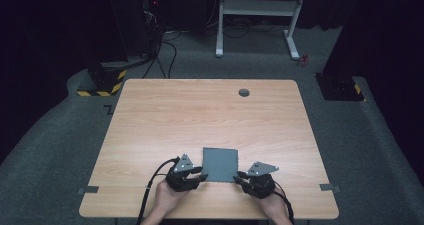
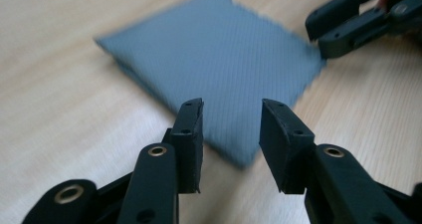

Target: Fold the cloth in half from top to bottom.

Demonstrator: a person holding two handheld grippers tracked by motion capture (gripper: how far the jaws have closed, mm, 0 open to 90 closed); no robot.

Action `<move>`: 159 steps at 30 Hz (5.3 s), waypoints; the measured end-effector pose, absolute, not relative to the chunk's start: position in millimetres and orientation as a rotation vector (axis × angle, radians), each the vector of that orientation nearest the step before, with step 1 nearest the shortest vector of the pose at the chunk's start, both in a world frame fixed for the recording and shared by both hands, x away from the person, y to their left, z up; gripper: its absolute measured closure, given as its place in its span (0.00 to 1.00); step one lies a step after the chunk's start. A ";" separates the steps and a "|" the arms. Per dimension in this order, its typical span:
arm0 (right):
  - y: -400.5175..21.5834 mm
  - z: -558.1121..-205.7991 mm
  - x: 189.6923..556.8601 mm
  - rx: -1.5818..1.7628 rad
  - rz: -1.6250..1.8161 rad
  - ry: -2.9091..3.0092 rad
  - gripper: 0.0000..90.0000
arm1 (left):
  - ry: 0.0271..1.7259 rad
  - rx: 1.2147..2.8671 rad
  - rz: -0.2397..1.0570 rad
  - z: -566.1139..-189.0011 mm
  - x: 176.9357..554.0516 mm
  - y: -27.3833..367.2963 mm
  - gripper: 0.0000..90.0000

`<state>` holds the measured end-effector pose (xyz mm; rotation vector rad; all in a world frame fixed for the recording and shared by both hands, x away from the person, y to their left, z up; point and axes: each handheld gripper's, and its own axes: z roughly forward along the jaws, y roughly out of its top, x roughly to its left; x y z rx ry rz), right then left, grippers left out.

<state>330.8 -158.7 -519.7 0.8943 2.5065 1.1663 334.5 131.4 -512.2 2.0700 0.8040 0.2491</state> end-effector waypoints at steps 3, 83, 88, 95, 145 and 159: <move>-162.6 -514.6 334.5 0.915 1.190 2.484 0.84 | 0.803 2.063 0.254 -505.1 344.7 125.7 0.67; -123.1 -511.7 457.4 1.162 1.047 2.327 0.84 | 1.009 2.060 0.475 -508.4 438.8 121.9 0.82; -124.9 -504.0 436.4 1.042 1.108 2.379 0.97 | 0.908 2.085 0.443 -502.9 417.0 119.2 0.83; -126.7 -520.8 429.6 1.049 1.099 2.439 0.96 | 0.905 2.122 0.386 -521.8 407.4 121.0 0.82; -191.8 -492.4 402.5 1.171 1.319 2.230 0.59 | 1.036 1.872 0.365 -488.7 380.2 190.1 0.33; -208.8 -488.6 393.5 1.179 1.344 2.172 0.58 | 1.073 1.841 0.387 -488.4 371.5 208.7 0.33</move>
